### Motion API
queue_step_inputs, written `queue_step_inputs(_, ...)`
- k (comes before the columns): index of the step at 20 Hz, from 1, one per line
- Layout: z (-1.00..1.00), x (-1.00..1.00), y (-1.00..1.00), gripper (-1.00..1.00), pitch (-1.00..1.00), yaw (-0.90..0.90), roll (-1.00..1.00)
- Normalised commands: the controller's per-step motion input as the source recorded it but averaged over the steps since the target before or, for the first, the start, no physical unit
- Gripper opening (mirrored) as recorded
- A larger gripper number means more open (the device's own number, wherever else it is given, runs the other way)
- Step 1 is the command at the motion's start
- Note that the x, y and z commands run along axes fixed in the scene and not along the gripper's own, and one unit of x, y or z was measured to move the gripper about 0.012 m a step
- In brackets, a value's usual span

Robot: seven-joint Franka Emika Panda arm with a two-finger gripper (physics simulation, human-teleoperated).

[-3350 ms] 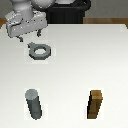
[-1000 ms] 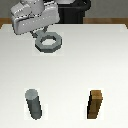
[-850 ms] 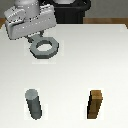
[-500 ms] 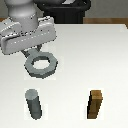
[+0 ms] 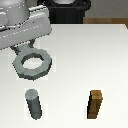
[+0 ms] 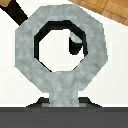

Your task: Put the loop with the handle onto the peg.

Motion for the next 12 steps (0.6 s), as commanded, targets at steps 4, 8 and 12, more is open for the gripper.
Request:
queue_step_inputs(4, 0.00, 0.50, 0.00, -1.00, 0.00, 0.00, 0.00)
queue_step_inputs(8, 0.00, 1.00, 0.00, -1.00, 0.00, 0.00, 0.00)
queue_step_inputs(12, 0.00, 0.00, 0.00, -1.00, 0.00, 0.00, 0.00)
